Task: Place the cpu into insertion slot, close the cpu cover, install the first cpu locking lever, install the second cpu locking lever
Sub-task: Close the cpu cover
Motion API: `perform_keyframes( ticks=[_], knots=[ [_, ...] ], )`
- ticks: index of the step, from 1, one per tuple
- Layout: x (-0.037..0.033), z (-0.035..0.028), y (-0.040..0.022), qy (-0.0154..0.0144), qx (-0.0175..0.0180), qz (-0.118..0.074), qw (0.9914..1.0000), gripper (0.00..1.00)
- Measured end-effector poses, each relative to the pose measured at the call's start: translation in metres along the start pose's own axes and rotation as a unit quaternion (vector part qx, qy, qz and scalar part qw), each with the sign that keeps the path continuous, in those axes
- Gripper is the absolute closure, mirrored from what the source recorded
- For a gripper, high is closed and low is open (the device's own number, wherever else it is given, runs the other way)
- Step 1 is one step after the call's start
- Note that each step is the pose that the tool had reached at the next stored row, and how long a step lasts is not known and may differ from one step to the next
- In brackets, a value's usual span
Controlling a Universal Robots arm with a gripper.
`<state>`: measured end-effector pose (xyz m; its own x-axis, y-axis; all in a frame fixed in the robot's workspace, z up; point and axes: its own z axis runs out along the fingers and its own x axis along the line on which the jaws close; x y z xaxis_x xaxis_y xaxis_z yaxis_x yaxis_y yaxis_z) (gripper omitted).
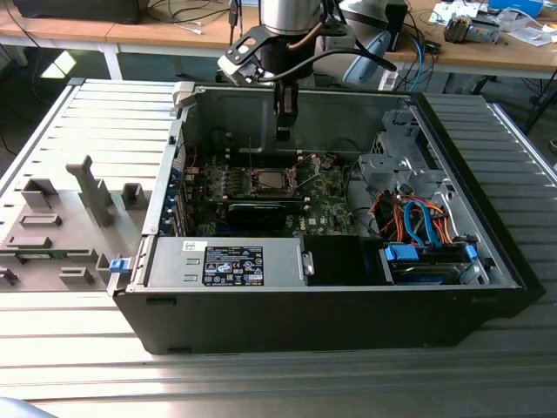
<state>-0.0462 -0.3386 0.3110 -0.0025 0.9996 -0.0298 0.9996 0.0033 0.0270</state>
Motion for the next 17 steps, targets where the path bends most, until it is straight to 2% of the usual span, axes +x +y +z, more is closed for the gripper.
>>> perform_keyframes(
  ticks=[6,17],
  knots=[
    [-0.0001,0.0001,0.0033,0.0,0.0,0.0,1.0,0.89],
    [-0.0001,0.0004,0.016,0.0,0.0,0.0,1.0,0.89]
  ],
)
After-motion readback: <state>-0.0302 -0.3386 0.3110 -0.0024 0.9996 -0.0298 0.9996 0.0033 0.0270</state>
